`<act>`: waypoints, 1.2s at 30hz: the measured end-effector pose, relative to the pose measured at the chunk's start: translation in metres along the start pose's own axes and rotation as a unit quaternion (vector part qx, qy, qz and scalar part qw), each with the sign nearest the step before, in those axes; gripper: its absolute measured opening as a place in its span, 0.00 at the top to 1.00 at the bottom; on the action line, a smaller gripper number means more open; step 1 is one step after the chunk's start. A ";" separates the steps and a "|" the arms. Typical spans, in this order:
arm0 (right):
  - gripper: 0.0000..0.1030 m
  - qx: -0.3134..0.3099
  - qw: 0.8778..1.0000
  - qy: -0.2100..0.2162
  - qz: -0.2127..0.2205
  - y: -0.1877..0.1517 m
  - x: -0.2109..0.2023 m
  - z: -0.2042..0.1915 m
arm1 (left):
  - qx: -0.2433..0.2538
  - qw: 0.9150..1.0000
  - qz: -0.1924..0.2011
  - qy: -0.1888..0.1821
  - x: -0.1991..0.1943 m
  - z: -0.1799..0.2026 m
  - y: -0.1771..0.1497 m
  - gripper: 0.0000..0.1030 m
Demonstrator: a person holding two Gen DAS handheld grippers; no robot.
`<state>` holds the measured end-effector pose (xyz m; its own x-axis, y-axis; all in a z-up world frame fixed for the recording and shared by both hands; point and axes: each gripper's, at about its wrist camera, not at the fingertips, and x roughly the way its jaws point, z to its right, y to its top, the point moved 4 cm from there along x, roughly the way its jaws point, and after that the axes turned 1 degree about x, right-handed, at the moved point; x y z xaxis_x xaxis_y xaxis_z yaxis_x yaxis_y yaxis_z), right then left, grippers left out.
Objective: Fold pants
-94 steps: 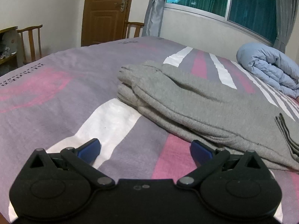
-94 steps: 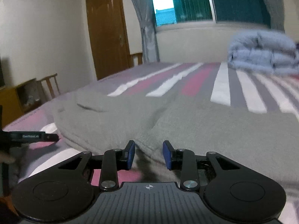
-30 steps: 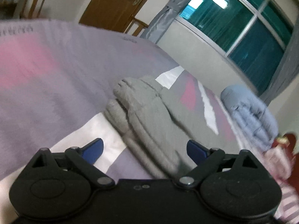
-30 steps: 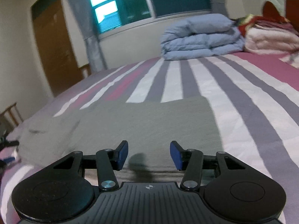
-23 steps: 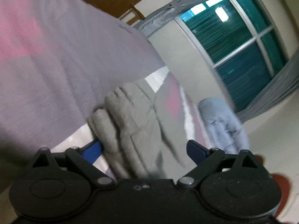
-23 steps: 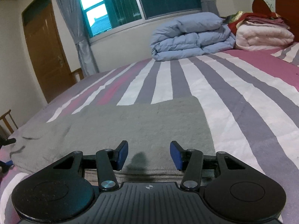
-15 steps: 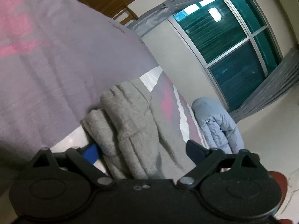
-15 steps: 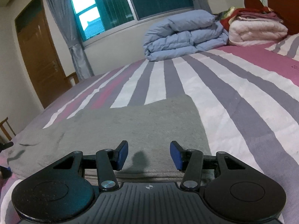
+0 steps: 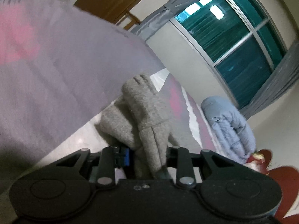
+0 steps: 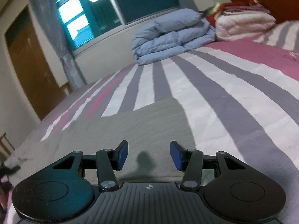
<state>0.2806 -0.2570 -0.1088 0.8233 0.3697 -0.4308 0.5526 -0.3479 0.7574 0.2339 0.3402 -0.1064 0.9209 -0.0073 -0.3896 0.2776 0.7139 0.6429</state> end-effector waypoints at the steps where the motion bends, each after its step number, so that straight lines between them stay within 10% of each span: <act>1: 0.52 0.006 1.000 -0.003 0.003 0.003 -0.002 0.004 | 0.014 1.000 0.003 0.007 -0.002 0.005 0.000 0.82; 7: 0.52 0.057 0.998 -0.028 0.027 0.026 -0.024 0.044 | 0.087 0.995 0.027 0.027 -0.017 0.040 0.004 0.83; 13: 0.52 0.098 0.993 -0.060 0.041 0.041 -0.047 0.094 | 0.228 0.973 0.026 -0.017 -0.010 0.145 -0.008 0.83; 22: 0.52 0.165 0.983 -0.068 0.051 0.044 -0.070 0.140 | 0.405 0.908 -0.025 -0.104 0.030 0.301 -0.126 0.83; 29: 0.51 0.212 0.974 -0.065 0.055 0.043 -0.078 0.163 | 0.534 0.829 -0.075 -0.150 0.052 0.361 -0.264 0.83; 36: 0.51 0.218 0.972 -0.062 0.056 0.044 -0.082 0.167 | 0.565 0.811 -0.060 -0.142 0.057 0.364 -0.300 0.83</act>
<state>0.2594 -0.4465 -0.1220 0.8764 0.2109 -0.4330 0.4382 -0.7220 0.5354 0.3031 -0.1296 -0.0815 0.8504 -0.3051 -0.4287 0.2947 -0.3987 0.8684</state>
